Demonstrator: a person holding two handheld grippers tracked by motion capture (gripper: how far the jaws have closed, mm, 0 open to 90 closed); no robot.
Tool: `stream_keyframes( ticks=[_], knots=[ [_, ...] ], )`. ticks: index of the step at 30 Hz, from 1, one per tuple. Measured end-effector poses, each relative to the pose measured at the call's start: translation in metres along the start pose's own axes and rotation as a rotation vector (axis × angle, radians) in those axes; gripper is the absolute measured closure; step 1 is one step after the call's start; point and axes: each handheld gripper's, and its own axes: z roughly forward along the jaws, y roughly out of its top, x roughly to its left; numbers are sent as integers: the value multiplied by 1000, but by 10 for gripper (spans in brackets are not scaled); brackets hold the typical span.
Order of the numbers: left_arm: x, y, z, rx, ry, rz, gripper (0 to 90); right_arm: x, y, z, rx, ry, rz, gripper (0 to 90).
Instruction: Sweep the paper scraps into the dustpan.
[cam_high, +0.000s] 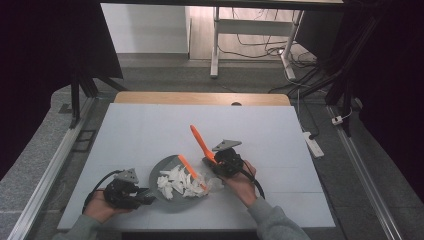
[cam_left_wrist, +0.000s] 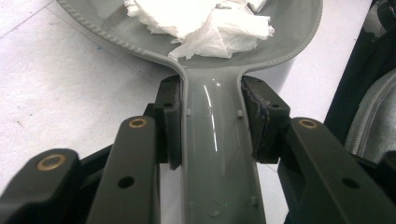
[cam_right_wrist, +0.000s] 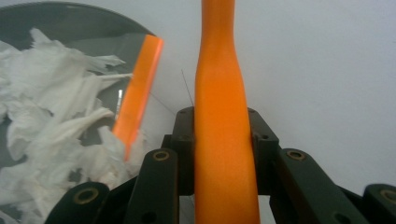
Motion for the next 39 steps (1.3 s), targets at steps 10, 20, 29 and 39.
stream_keyframes(
  ticks=[10,20,29,39],
  knots=[
    [-2,2,4,10,-2,3,614,32,17,14,-5,41,-7,704],
    [-1,1,4,9,-4,3,615,57,27,11,-115,179,-43,704],
    [0,-1,5,4,-5,1,615,32,28,-9,-201,132,4,704],
    [0,-1,5,4,-6,2,615,6,21,-19,-202,75,46,704]
  ],
)
